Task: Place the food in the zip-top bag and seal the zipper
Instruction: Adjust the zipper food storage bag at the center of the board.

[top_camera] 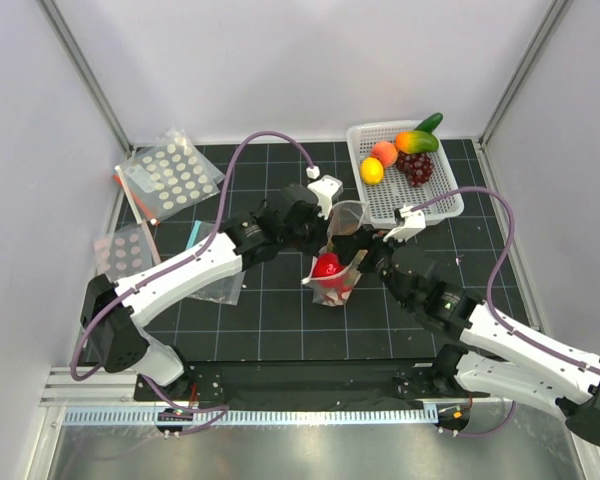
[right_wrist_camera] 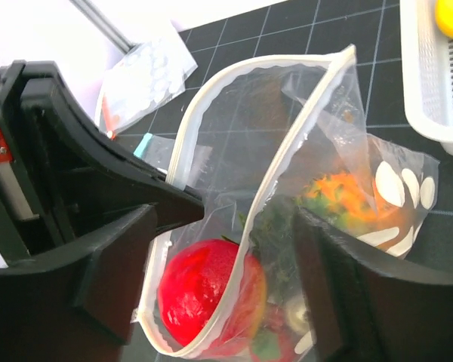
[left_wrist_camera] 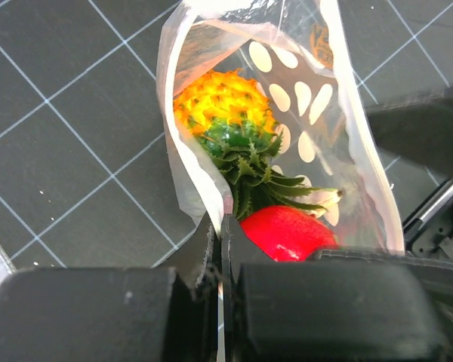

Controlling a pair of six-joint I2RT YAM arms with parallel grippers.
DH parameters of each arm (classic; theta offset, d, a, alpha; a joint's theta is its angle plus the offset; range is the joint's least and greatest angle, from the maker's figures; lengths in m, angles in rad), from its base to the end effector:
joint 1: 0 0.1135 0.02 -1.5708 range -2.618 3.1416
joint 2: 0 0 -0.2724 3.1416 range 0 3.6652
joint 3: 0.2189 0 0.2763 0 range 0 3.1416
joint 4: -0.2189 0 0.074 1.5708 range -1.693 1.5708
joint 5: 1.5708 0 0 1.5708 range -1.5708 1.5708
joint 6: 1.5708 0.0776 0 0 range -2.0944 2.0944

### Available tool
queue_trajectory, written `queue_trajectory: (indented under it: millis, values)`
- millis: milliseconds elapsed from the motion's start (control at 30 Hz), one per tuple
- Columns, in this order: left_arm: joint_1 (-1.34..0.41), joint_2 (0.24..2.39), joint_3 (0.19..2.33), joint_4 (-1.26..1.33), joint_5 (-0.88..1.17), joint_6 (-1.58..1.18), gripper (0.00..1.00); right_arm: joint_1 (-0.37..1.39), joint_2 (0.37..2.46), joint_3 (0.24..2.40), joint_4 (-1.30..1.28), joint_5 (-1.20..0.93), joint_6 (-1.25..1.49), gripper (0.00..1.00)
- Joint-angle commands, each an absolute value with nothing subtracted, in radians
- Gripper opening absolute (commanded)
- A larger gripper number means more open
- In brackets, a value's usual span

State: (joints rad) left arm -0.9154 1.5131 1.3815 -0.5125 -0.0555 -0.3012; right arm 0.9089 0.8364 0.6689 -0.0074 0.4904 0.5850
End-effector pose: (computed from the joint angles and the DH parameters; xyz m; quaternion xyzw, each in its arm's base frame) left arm 0.2476 -0.3150 0.3186 0.2585 0.8561 -0.2350 0.3808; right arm 0.1847 0.1776 0.3051 0.0341 0.7587 0.2871 0.5838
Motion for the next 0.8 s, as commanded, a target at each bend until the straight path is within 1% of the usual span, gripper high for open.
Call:
queue_trajectory:
  millis: [0, 100, 200, 400, 467, 667, 733, 767]
  values:
    - [-0.920, 1.462, 1.361, -0.437, -0.084, -0.262, 0.00, 0.914, 0.848, 0.690, 0.041, 0.578, 0.644, 0.89]
    - [-0.923, 1.462, 1.356, -0.428, -0.095, -0.255, 0.00, 0.914, 0.842, 0.667, 0.060, 0.630, 0.699, 1.00]
    - [-0.927, 1.463, 1.351, -0.419, -0.112, -0.245, 0.00, 0.913, 0.818, 0.638, 0.090, 0.647, 0.724, 1.00]
    - [-0.928, 1.462, 1.339, -0.408, -0.141, -0.232, 0.00, 0.914, 0.793, 0.649, 0.075, 0.672, 0.658, 0.98]
    - [-0.928, 1.463, 1.341, -0.408, -0.138, -0.232, 0.00, 0.914, 0.801, 0.666, 0.038, 0.675, 0.647, 0.96]
    - [-0.927, 1.447, 1.330, -0.396, -0.132, -0.227, 0.00, 0.914, 0.815, 0.758, -0.086, 0.716, 0.551, 0.97]
    - [-0.927, 1.445, 1.327, -0.394, -0.133, -0.224, 0.00, 0.914, 0.810, 0.788, -0.110, 0.727, 0.425, 0.95]
    - [-0.927, 1.443, 1.325, -0.391, -0.135, -0.221, 0.00, 0.913, 0.811, 0.802, -0.124, 0.733, 0.384, 0.90]
